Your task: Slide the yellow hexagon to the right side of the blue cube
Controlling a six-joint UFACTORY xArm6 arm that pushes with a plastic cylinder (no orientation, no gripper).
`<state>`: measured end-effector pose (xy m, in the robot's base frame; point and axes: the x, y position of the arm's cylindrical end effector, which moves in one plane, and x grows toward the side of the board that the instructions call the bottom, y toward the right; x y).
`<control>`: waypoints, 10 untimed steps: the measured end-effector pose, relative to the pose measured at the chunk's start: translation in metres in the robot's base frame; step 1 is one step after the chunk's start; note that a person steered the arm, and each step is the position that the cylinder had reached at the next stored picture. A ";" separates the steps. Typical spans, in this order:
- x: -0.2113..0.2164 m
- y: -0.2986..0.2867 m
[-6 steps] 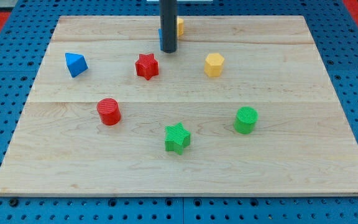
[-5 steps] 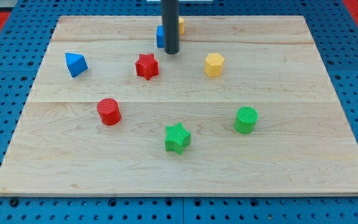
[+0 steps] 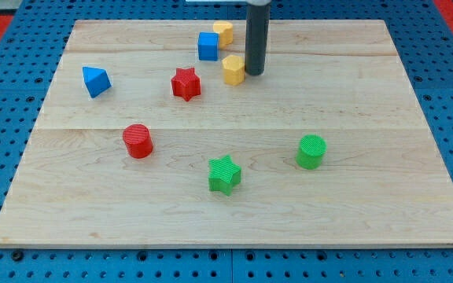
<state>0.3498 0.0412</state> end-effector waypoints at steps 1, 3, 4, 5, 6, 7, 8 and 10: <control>0.029 -0.038; -0.016 -0.046; -0.022 -0.024; -0.020 0.023; -0.033 0.022; -0.055 -0.012; -0.055 -0.018; 0.045 -0.032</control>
